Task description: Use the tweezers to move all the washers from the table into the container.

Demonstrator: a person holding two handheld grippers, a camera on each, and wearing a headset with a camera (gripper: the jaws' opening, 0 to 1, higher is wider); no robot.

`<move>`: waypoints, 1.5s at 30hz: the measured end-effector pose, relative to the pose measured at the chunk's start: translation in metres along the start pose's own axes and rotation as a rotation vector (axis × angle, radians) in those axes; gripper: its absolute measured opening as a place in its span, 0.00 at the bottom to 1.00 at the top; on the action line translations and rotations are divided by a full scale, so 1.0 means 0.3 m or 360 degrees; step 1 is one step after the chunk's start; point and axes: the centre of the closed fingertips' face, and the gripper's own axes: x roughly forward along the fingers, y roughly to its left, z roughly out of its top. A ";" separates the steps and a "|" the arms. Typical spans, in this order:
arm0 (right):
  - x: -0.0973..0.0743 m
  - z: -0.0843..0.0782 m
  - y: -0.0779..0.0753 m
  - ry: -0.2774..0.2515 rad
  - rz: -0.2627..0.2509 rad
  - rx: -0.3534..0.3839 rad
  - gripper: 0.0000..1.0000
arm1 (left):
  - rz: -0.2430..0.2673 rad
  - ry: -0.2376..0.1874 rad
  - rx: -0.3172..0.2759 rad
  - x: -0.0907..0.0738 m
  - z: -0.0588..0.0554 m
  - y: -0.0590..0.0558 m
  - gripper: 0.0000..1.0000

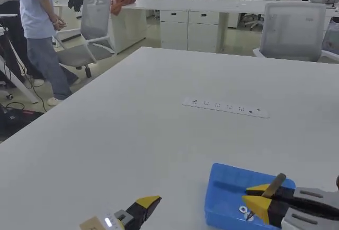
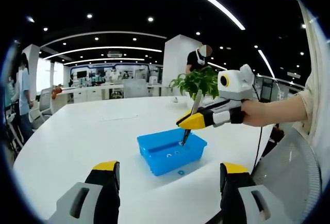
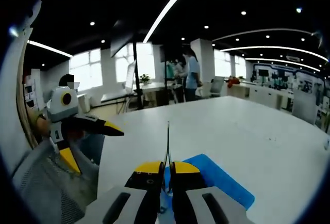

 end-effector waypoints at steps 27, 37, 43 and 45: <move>0.125 -0.081 -0.175 0.0152 -0.0108 0.0125 0.03 | 0.0003 0.0011 0.0004 0.000 -0.004 0.002 0.81; 0.152 -0.156 -0.200 0.0262 -0.0119 0.0137 0.03 | 0.0010 0.0023 0.0007 0.001 -0.008 0.005 0.80; 0.149 -0.183 -0.208 0.0298 -0.0126 0.0143 0.03 | 0.0014 0.0031 0.0011 0.001 -0.011 0.007 0.80; 0.149 -0.188 -0.209 0.0303 -0.0129 0.0146 0.03 | 0.0015 0.0030 0.0012 0.001 -0.011 0.007 0.80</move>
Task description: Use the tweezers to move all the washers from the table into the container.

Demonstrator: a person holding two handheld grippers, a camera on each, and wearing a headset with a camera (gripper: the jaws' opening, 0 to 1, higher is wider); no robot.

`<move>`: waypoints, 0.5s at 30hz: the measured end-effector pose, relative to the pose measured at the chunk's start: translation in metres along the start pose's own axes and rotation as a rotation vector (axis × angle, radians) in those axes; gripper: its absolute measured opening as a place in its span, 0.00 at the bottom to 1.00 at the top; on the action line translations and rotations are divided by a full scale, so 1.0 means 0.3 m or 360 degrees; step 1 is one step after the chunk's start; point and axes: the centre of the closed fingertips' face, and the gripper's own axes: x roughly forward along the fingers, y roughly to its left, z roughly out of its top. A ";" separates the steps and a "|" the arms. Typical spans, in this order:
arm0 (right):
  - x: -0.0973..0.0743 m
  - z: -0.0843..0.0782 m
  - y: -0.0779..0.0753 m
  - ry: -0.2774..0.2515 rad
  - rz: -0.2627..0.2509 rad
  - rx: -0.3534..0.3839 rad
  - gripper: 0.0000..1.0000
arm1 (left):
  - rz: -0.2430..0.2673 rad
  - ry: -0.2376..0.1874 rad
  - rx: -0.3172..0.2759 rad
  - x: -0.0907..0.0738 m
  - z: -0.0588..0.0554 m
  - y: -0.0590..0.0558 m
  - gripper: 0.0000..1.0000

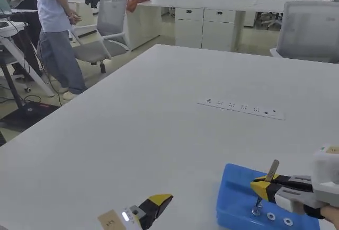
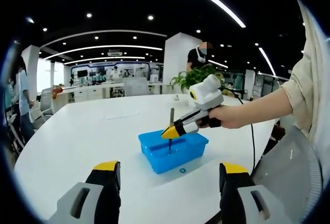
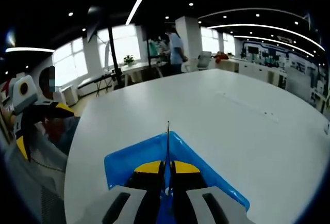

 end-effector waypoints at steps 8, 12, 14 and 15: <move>0.006 -0.012 -0.006 0.0005 0.0014 0.0012 0.03 | -0.0003 0.0011 0.0006 0.000 -0.003 -0.001 0.80; 0.010 0.000 -0.005 -0.0021 0.0032 0.0026 0.03 | -0.0002 0.0014 0.0009 0.000 -0.005 -0.001 0.80; 0.012 0.006 -0.008 -0.0035 0.0046 0.0045 0.03 | -0.0002 0.0019 0.0010 0.000 -0.007 -0.001 0.79; 0.013 0.006 -0.007 -0.0036 0.0049 0.0042 0.03 | -0.0002 0.0020 0.0010 0.000 -0.007 -0.001 0.79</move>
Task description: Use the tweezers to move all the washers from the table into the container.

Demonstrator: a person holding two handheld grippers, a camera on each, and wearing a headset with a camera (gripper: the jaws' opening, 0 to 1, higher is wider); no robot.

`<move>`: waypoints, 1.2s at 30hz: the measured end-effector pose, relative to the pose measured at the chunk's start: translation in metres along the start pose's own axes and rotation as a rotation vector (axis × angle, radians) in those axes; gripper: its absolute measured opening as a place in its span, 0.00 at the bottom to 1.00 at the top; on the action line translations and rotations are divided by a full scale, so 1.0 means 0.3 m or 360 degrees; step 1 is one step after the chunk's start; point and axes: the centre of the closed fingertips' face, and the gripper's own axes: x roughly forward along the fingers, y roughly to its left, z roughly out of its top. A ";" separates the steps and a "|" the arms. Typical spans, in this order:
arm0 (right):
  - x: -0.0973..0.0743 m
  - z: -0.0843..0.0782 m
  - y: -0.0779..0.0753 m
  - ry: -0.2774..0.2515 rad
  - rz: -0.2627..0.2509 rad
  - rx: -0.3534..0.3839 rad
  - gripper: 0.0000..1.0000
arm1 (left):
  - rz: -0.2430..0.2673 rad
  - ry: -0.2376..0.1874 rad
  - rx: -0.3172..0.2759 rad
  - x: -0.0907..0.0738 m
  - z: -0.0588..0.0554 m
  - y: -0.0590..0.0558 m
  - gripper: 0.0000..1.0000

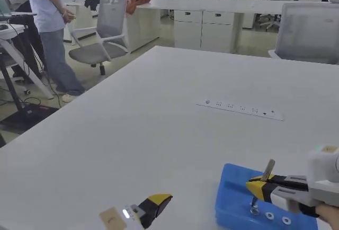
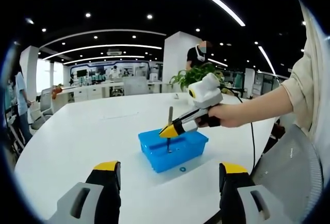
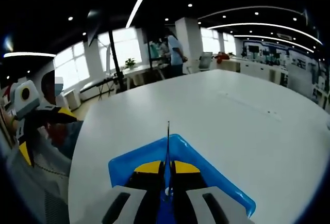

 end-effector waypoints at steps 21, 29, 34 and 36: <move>0.074 -0.019 0.032 0.0066 0.0073 -0.0026 0.03 | 0.0007 0.0008 0.0017 0.000 -0.003 0.002 0.78; 0.052 -0.004 0.033 0.0004 0.0069 -0.0007 0.04 | 0.0011 0.0008 0.0017 -0.001 -0.003 0.003 0.78; 0.008 0.032 0.070 -0.0077 0.0083 -0.0013 0.04 | 0.0010 0.0010 0.0021 -0.001 -0.004 0.003 0.78; -0.020 0.055 0.100 -0.0144 0.0110 -0.0059 0.03 | 0.0009 0.0013 0.0021 -0.001 -0.004 0.002 0.77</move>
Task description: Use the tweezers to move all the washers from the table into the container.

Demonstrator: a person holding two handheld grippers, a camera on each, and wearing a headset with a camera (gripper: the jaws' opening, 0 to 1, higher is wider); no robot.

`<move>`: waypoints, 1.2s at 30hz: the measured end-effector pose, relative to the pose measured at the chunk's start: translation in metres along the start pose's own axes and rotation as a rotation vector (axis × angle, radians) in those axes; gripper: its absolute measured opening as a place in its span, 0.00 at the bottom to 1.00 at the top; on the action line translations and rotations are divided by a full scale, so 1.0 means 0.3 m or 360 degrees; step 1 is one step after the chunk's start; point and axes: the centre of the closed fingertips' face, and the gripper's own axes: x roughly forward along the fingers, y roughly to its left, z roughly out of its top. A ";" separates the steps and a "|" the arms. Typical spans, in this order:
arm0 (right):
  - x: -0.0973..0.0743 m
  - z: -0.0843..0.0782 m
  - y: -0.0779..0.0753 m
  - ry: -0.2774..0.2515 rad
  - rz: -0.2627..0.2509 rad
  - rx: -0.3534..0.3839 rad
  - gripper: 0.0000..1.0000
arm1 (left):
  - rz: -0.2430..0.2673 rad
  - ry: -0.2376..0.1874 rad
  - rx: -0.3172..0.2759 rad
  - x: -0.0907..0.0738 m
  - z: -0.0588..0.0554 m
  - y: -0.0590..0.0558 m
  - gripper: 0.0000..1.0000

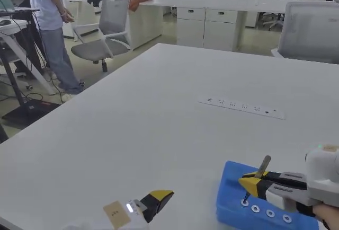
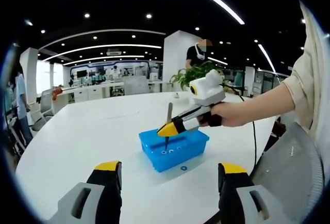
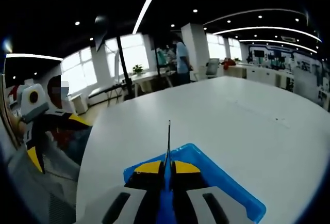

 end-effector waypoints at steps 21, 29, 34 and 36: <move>-0.087 -0.048 0.243 -0.0077 0.0192 -0.0336 0.01 | -0.0008 0.0006 0.0016 0.000 -0.002 -0.005 0.76; -0.054 -0.120 0.210 0.0041 0.0171 -0.0445 0.01 | -0.0010 0.0019 0.0018 0.001 -0.006 -0.006 0.76; -0.041 -0.167 0.207 0.0127 0.0186 -0.0522 0.01 | -0.0009 0.0023 0.0016 0.001 -0.008 -0.005 0.76; -0.042 -0.177 0.210 0.0138 0.0200 -0.0510 0.01 | -0.0010 0.0023 0.0017 0.001 -0.008 -0.005 0.76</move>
